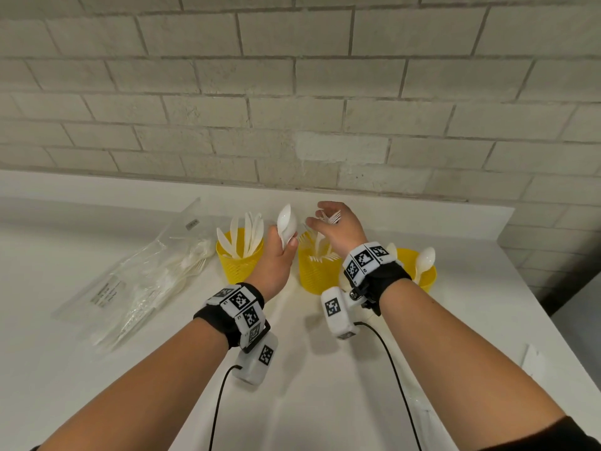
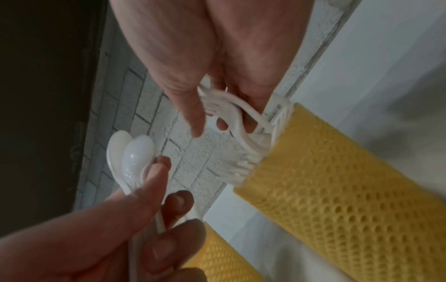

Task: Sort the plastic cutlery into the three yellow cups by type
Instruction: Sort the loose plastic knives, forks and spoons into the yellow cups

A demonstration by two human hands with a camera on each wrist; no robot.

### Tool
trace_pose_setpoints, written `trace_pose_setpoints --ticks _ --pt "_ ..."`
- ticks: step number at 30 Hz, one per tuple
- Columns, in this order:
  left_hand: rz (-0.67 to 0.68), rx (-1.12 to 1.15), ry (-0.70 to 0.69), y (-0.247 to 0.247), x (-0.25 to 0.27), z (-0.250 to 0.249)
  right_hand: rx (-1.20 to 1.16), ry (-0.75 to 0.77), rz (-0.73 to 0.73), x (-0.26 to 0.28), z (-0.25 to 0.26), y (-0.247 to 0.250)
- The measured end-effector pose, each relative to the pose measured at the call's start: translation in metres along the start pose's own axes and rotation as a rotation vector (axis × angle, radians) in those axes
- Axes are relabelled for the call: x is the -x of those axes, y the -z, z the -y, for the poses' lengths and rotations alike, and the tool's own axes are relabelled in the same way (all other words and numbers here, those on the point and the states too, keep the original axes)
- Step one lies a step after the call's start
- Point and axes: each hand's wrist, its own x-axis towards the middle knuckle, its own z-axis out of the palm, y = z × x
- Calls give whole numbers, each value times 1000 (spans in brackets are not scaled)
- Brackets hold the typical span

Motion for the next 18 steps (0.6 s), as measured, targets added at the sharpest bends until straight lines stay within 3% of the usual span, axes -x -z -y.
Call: trace_pose_setpoints --ticks 5,9,11,15,18 --pt "-63 -99 -46 -13 3 -6 43 110 -76 13 19 11" --pt "-125 -168 -145 -32 8 -21 -1 111 71 41 28 17" --pt "-93 -204 -188 -44 8 -23 35 144 116 51 23 20" --pt "-10 -112 -122 -65 13 -26 20 99 86 59 22 42" --pt "99 -111 -110 -73 18 -26 -28 60 -41 59 28 73"
